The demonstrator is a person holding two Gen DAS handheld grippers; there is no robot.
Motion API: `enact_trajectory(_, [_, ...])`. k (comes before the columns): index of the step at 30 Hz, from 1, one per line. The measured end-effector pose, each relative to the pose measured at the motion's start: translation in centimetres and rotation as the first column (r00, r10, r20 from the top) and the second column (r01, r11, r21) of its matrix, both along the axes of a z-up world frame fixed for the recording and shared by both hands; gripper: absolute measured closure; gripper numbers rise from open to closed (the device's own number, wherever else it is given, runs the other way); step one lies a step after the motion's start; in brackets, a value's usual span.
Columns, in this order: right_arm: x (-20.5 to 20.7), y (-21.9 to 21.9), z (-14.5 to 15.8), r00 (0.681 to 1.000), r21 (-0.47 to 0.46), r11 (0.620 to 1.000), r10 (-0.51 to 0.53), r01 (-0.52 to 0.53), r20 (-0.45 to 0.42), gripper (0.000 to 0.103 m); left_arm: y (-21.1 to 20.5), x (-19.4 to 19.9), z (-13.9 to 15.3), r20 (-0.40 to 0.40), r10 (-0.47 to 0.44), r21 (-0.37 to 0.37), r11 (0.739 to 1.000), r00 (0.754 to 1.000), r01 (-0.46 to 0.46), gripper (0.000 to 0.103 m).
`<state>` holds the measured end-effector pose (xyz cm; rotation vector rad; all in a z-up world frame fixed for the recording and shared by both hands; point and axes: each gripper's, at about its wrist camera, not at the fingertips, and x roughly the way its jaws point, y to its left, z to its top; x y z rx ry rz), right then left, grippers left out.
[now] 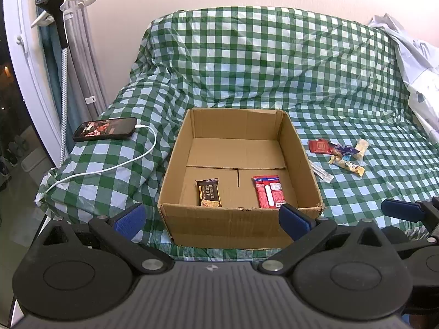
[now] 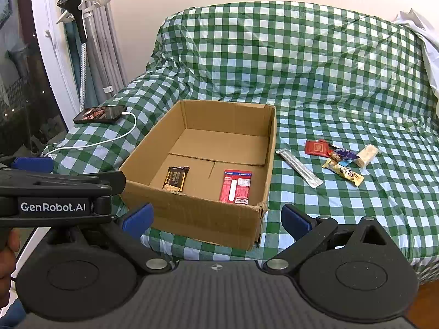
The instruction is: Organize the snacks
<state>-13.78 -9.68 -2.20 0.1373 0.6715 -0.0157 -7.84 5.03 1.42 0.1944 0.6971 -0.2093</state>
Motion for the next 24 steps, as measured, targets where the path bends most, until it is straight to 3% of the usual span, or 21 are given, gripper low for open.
enact_trajectory(24, [0.3, -0.1, -0.9, 1.0, 0.011, 1.0, 0.001, -0.001, -0.023, 0.004, -0.1, 0.3, -1.2, -0.024, 0.002, 0.006, 1.0, 1.0, -0.002, 0.0])
